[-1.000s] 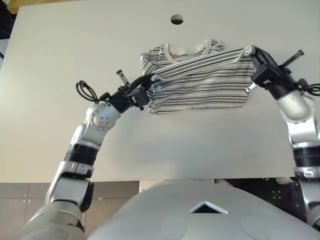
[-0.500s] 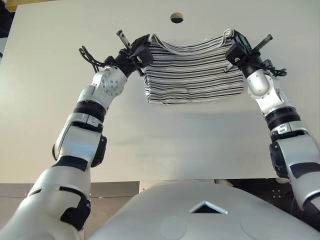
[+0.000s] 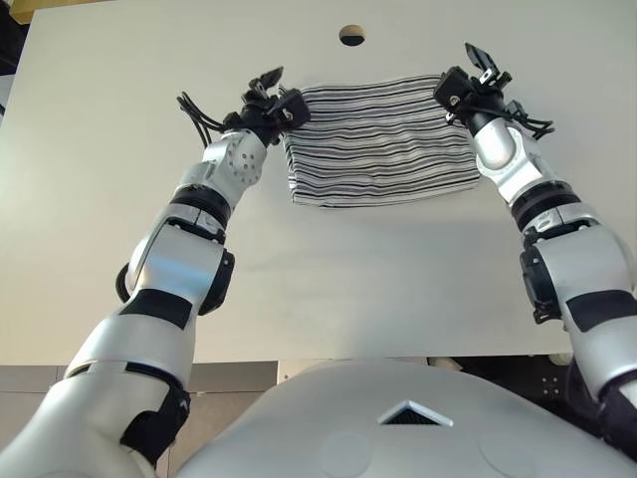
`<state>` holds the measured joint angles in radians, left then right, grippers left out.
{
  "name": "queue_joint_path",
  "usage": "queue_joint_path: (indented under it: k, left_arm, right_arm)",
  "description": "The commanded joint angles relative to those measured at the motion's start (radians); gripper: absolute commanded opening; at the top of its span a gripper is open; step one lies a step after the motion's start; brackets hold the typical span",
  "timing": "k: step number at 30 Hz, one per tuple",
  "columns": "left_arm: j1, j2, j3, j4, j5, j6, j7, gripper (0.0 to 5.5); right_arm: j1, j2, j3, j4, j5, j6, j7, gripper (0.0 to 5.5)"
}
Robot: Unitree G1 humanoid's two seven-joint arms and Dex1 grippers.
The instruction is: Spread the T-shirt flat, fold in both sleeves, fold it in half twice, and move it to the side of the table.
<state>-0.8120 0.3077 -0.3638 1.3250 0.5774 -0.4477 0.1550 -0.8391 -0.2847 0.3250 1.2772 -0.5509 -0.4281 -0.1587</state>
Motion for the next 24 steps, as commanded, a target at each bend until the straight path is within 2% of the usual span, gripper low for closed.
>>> queue_joint_path:
  k: [1,4,9,11,14,18,20,24]
  left_arm:
    - [-0.013,0.042,0.028,0.013,-0.012,0.066,0.109,2.81]
    - [0.040,0.095,0.042,-0.010,-0.020,0.041,0.190,3.25]
    - [0.160,0.135,0.101,-0.150,-0.082,-0.113,0.294,3.25]
    - [0.217,0.135,0.125,-0.247,-0.100,-0.155,0.331,3.25]
    - [0.294,0.137,0.147,-0.409,-0.108,-0.172,0.346,3.25]
    - [0.370,0.143,0.167,-0.584,-0.103,-0.137,0.320,3.25]
    - [0.406,0.143,0.176,-0.648,-0.099,-0.115,0.308,3.25]
    - [0.465,0.149,0.200,-0.706,-0.106,-0.088,0.286,3.25]
  right_arm:
    - [0.038,-0.065,0.006,-0.078,0.005,-0.115,-0.003,2.78]
    - [0.197,-0.209,0.059,-0.300,-0.046,-0.238,0.074,2.78]
    - [0.480,-0.452,0.100,-0.646,-0.107,-0.248,0.276,2.78]
    - [0.526,-0.484,0.139,-0.675,-0.141,-0.239,0.351,2.78]
    - [0.529,-0.471,0.197,-0.683,-0.201,-0.220,0.401,2.78]
    - [0.503,-0.485,0.226,-0.751,-0.254,-0.217,0.412,2.78]
    - [0.516,-0.528,0.232,-0.852,-0.279,-0.241,0.432,2.78]
    - [0.663,-0.661,0.243,-1.216,-0.142,-0.331,0.605,2.78]
